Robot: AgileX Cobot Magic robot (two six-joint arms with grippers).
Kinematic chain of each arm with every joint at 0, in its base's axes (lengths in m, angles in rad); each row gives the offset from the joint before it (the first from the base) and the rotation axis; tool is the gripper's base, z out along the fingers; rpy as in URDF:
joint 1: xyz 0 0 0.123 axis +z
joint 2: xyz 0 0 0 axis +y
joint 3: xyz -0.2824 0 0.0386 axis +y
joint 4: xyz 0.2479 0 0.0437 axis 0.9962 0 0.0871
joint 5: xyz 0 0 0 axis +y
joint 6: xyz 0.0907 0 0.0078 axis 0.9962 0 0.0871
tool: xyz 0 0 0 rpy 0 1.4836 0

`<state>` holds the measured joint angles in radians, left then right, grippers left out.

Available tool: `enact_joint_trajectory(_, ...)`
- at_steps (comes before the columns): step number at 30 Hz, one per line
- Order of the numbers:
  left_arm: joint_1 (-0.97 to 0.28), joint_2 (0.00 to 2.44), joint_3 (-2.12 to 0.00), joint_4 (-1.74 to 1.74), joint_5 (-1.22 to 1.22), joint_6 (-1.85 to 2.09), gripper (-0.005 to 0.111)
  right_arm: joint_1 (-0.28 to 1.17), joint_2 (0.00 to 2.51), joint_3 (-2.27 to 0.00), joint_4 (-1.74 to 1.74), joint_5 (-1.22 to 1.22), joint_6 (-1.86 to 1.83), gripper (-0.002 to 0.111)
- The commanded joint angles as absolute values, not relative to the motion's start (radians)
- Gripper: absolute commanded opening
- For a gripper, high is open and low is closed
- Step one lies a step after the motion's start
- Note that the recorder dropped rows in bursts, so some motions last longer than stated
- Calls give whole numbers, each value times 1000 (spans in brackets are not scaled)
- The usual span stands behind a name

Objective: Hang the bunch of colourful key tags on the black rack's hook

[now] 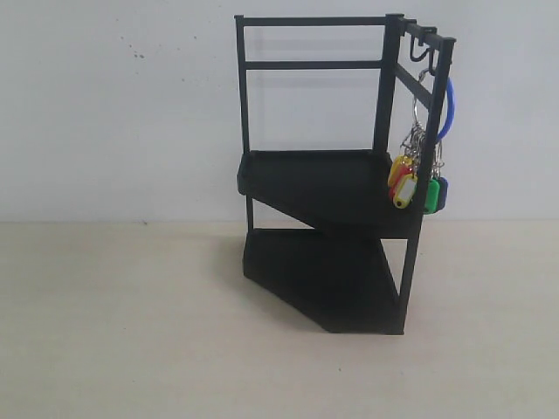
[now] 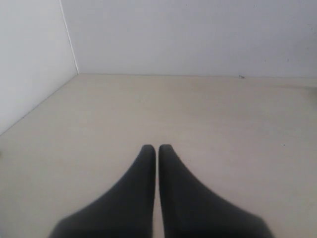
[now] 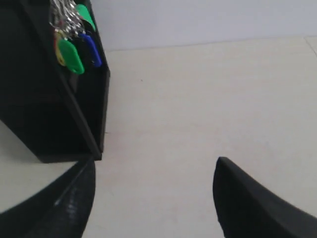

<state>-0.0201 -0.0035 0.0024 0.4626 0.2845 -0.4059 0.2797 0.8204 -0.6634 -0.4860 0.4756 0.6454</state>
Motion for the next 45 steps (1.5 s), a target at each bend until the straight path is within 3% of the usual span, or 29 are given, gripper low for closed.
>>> enact_joint_trajectory(1,-21,0,0,463,284,-411,4,278,656,-566,-497,382,649,64)
enact_joint_trajectory(13,-21,0,0,463,284,-411,4,276,251,-416,-502,154,645,64)
enact_joint_trajectory(26,-21,0,0,463,284,-411,4,228,40,-205,-502,-375,665,64)
enact_joint_trajectory(34,-21,0,0,463,284,-411,4,98,0,-89,-502,-393,806,64)
enact_joint_trajectory(45,-21,0,0,463,284,-411,4,100,0,-83,-477,-405,896,64)
